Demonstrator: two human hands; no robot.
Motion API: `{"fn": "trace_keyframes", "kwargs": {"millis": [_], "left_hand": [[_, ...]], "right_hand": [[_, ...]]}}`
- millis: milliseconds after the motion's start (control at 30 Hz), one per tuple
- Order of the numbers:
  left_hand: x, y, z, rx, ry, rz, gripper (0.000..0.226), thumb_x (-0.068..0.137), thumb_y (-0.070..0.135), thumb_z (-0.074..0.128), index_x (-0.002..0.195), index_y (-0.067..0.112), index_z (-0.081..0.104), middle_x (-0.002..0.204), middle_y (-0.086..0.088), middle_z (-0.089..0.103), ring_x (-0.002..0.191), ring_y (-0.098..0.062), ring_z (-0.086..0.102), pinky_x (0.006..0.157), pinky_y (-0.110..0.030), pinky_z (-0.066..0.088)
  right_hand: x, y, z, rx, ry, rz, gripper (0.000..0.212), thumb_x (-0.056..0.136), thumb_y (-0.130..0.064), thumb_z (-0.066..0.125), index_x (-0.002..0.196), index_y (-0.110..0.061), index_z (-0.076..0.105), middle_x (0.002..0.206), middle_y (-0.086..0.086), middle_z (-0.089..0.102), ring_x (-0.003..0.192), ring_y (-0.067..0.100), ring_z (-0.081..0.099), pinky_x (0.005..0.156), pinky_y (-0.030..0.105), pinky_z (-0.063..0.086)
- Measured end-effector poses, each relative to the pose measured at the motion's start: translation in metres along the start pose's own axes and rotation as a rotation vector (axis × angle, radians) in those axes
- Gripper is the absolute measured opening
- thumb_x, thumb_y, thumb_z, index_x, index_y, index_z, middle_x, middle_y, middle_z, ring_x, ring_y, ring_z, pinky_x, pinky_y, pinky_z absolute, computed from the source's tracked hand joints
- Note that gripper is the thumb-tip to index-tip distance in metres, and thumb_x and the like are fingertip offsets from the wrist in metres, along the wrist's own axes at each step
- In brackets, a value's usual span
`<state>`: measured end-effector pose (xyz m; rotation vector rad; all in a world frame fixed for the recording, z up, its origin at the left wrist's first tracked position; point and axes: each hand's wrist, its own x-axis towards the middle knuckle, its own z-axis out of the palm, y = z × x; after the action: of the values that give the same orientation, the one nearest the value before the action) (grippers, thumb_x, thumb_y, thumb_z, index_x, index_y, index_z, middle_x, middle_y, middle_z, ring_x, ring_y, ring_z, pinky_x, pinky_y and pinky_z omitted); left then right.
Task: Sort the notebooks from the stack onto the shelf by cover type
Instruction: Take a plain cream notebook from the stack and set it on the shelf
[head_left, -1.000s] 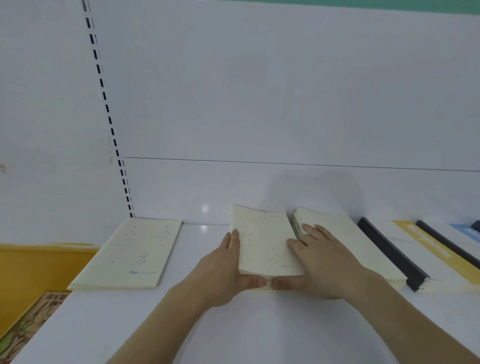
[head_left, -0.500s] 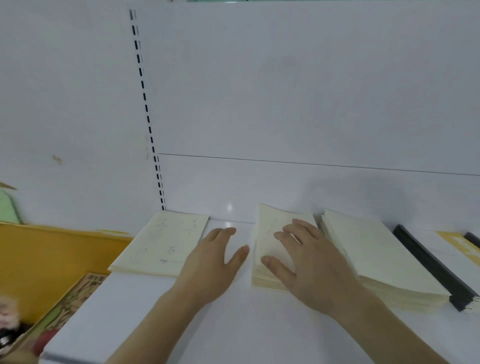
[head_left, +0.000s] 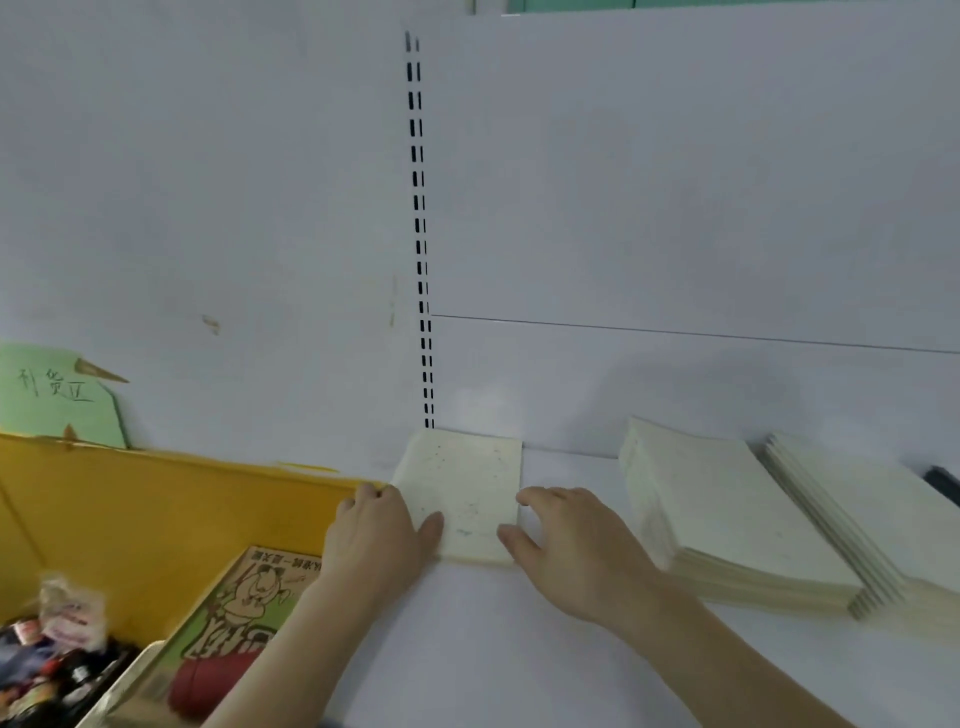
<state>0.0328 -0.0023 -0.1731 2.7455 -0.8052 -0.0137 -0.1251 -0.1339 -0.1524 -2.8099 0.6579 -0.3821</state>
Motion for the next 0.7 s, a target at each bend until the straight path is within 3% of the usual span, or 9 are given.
{"fn": "trace_keyframes", "kwargs": {"millis": [167,233,300,367,433,467,533,600,700], "left_hand": [[0.013,-0.011,-0.005,-0.144,-0.025,0.03,0.069,0.082,0.068,0.061,0.12,0.012,0.051,0.12,-0.004,0.053,0.116,-0.025,0.05,0.096,-0.034,0.044],[0.018,-0.018,-0.003,-0.292,-0.089,0.004,0.076,0.078,0.07,0.065,0.121,0.009,0.05,0.12,-0.005,0.054,0.114,-0.025,0.052,0.097,-0.037,0.047],[0.022,-0.024,-0.001,-0.326,-0.138,0.018,0.076,0.078,0.072,0.063,0.12,0.01,0.052,0.124,-0.006,0.055,0.117,-0.026,0.051,0.1,-0.039,0.046],[0.019,-0.024,0.0,-0.183,-0.055,0.093,0.067,0.086,0.07,0.054,0.123,0.014,0.053,0.141,-0.007,0.044,0.135,-0.028,0.036,0.11,-0.039,0.037],[0.013,-0.022,-0.001,-0.119,0.134,0.206,0.049,0.097,0.059,0.044,0.121,0.017,0.055,0.152,-0.007,0.034,0.145,-0.029,0.022,0.114,-0.039,0.032],[0.01,-0.021,-0.002,-0.163,0.222,0.268,0.039,0.1,0.051,0.041,0.114,0.017,0.056,0.144,-0.005,0.043,0.14,-0.027,0.032,0.108,-0.036,0.037],[0.008,-0.022,-0.006,-0.383,0.285,0.358,0.023,0.104,0.039,0.038,0.097,0.02,0.048,0.098,0.0,0.062,0.096,-0.019,0.059,0.075,-0.03,0.046],[0.008,-0.022,-0.009,-0.663,0.209,0.369,0.02,0.106,0.035,0.038,0.092,0.02,0.04,0.065,0.002,0.055,0.054,-0.012,0.05,0.051,-0.03,0.037],[0.005,-0.02,-0.016,-0.945,0.191,0.319,0.016,0.105,0.033,0.041,0.1,0.019,0.048,0.06,0.004,0.053,0.044,-0.004,0.041,0.044,-0.02,0.033]], "right_hand": [[0.016,-0.025,0.019,-0.123,-0.078,0.165,0.048,0.096,-0.057,0.038,0.119,-0.018,0.053,0.107,0.006,0.064,0.108,0.027,0.053,0.088,0.038,0.047],[0.017,-0.032,0.024,-0.146,-0.056,0.212,0.042,0.096,-0.053,0.041,0.113,-0.017,0.054,0.108,0.006,0.064,0.106,0.027,0.053,0.085,0.037,0.046],[0.018,-0.034,0.029,-0.09,-0.035,0.263,0.042,0.095,-0.049,0.046,0.122,-0.018,0.055,0.116,0.004,0.063,0.111,0.026,0.052,0.091,0.036,0.046],[0.017,-0.033,0.03,0.018,0.017,0.316,0.047,0.094,-0.044,0.052,0.135,-0.021,0.05,0.127,0.002,0.059,0.12,0.023,0.05,0.098,0.033,0.043],[0.015,-0.033,0.028,0.143,0.092,0.368,0.049,0.093,-0.035,0.057,0.14,-0.022,0.046,0.13,0.0,0.056,0.12,0.019,0.052,0.098,0.028,0.041],[0.014,-0.034,0.026,0.208,0.128,0.389,0.049,0.093,-0.031,0.059,0.14,-0.023,0.045,0.128,-0.001,0.058,0.116,0.016,0.054,0.094,0.025,0.042],[0.011,-0.035,0.025,0.315,0.163,0.43,0.048,0.093,-0.024,0.06,0.139,-0.024,0.045,0.119,-0.006,0.06,0.104,0.01,0.057,0.087,0.02,0.039],[0.009,-0.035,0.027,0.393,0.202,0.453,0.05,0.094,-0.027,0.06,0.141,-0.024,0.044,0.113,-0.011,0.058,0.103,0.008,0.057,0.085,0.019,0.038],[0.006,-0.036,0.024,0.54,0.287,0.48,0.067,0.09,-0.048,0.062,0.146,-0.025,0.035,0.112,-0.015,0.059,0.108,0.007,0.058,0.08,0.02,0.041]]}}
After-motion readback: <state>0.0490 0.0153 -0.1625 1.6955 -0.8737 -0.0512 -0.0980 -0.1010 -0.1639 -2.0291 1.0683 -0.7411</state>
